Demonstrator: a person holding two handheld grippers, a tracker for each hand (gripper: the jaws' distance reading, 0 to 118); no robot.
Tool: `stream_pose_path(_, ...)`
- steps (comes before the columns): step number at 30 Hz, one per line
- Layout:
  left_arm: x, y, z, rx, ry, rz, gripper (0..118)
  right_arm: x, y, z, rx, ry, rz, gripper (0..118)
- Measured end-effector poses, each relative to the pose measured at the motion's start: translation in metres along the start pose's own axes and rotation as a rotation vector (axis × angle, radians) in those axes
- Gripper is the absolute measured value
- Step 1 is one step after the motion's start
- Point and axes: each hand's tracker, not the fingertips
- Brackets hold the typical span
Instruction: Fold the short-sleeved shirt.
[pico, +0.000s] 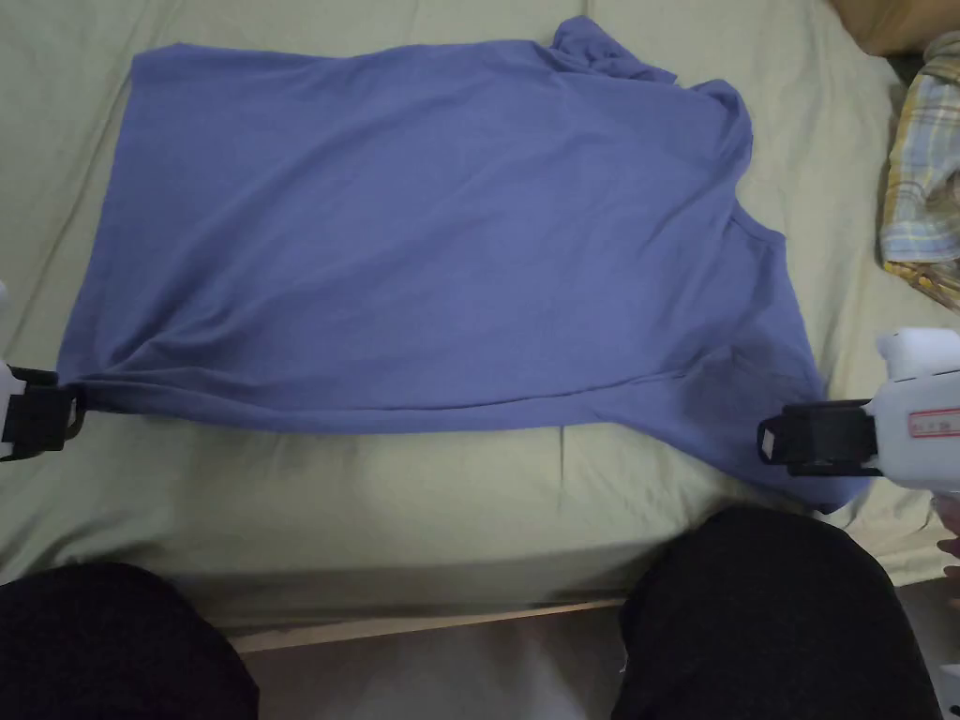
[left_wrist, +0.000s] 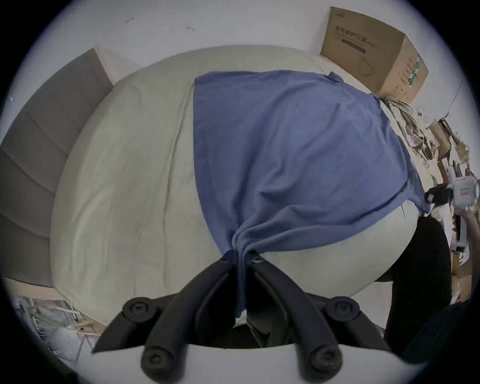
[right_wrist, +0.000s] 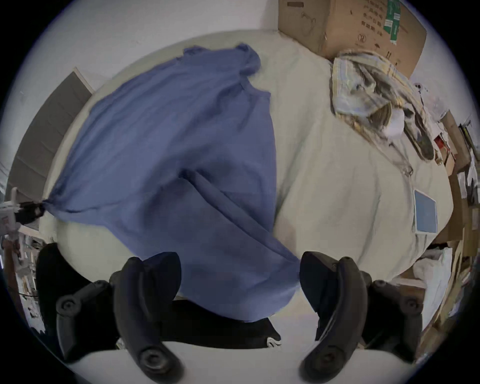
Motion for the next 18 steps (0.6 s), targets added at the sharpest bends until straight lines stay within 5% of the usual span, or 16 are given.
stream_pose_path(2,-0.001,0.0,0.002,0.007,0.005,0.02,5,-0.003,-0.001,-0.006,-0.023,-0.003,0.044,84)
stream_pose_path(3,-0.003,0.002,0.002,0.004,0.008,0.03,5,-0.004,-0.003,-0.001,-0.008,0.009,0.048,66)
stream_pose_path(5,-0.002,0.001,0.004,0.005,0.015,0.033,5,-0.005,-0.004,0.012,0.029,0.056,0.053,4)
stream_pose_path(7,0.004,0.002,0.009,0.0,0.029,0.037,5,-0.003,-0.004,0.021,0.047,0.123,0.026,4)
stream_pose_path(18,0.012,0.005,0.012,-0.009,0.05,0.045,5,0.031,0.006,0.109,0.111,0.119,-0.024,4)
